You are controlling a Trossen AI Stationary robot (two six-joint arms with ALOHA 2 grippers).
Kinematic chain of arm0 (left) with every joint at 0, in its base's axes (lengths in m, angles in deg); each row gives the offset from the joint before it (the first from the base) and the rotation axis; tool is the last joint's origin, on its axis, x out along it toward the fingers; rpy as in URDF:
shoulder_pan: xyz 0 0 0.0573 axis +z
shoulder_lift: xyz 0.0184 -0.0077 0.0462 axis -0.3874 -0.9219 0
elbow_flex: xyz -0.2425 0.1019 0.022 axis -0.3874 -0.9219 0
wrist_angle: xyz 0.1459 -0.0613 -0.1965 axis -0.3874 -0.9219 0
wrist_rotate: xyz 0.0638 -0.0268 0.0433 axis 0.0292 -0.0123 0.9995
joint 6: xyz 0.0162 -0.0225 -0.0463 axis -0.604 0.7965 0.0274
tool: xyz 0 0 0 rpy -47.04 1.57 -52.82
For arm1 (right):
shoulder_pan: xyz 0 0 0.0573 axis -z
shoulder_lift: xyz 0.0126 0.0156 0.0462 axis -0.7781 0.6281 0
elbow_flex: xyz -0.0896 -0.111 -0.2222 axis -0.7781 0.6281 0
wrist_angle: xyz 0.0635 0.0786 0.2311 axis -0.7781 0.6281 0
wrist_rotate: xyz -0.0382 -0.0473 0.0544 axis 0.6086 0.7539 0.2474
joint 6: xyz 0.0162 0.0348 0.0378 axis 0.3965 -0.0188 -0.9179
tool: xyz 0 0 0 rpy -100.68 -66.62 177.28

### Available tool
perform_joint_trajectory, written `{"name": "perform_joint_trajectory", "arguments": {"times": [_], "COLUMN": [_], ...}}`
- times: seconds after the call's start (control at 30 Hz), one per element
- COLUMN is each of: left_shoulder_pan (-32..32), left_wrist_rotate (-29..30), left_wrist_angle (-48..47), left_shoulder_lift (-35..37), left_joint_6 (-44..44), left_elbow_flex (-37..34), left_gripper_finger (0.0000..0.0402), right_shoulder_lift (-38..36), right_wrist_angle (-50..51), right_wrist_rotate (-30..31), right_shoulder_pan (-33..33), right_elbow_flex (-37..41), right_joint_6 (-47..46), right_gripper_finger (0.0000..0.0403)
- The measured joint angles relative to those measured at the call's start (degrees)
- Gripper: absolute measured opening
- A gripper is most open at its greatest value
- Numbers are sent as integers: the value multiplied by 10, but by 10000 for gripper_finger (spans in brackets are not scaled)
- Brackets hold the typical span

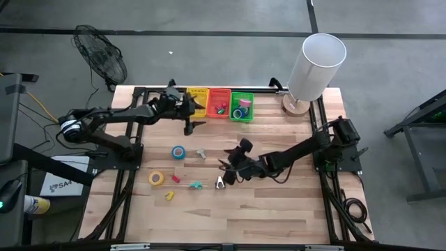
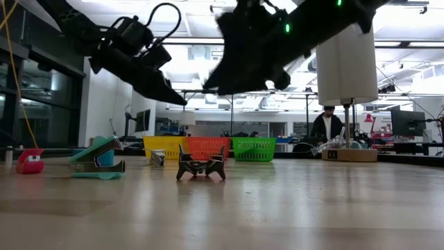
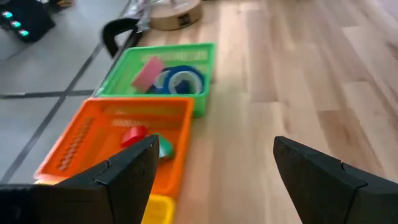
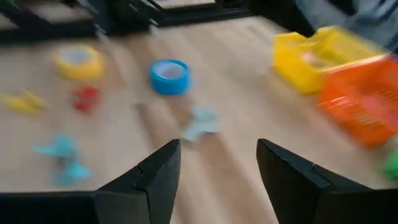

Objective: Pick and place Stapler, Stapler remover, tape
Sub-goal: Put the black staple remover into the yellow basket

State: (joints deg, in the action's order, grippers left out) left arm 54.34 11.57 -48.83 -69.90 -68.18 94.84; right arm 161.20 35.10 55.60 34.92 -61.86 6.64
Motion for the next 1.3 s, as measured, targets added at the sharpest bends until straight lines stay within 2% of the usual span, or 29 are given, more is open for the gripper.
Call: {"name": "perform_joint_trajectory", "arguments": {"times": [0.17,0.27,0.37,0.57,0.83,1.13,1.3], "left_shoulder_pan": [-57,-88,-113,-125,-125,-125,-133], "left_wrist_rotate": [54,94,121,152,147,96,85], "left_wrist_angle": [2,10,30,72,83,22,-36], "left_shoulder_lift": [0,0,0,3,15,78,113], "left_joint_6": [-2,-2,-2,-6,-62,-110,-114], "left_elbow_flex": [0,0,0,0,0,-1,0], "left_gripper_finger": [312,312,312,312,312,312,312], "right_shoulder_lift": [-33,-39,-39,-37,-18,76,113], "right_wrist_angle": [9,34,104,248,392,482,498], "right_wrist_rotate": [-113,-160,-172,-189,-237,-315,-295], "right_shoulder_pan": [1,1,1,2,2,4,4], "right_elbow_flex": [-10,-34,-69,-139,-237,-329,-340], "right_joint_6": [-59,-68,-75,-160,-263,-371,-436], "right_gripper_finger": [203,203,203,202,199,199,199]}}
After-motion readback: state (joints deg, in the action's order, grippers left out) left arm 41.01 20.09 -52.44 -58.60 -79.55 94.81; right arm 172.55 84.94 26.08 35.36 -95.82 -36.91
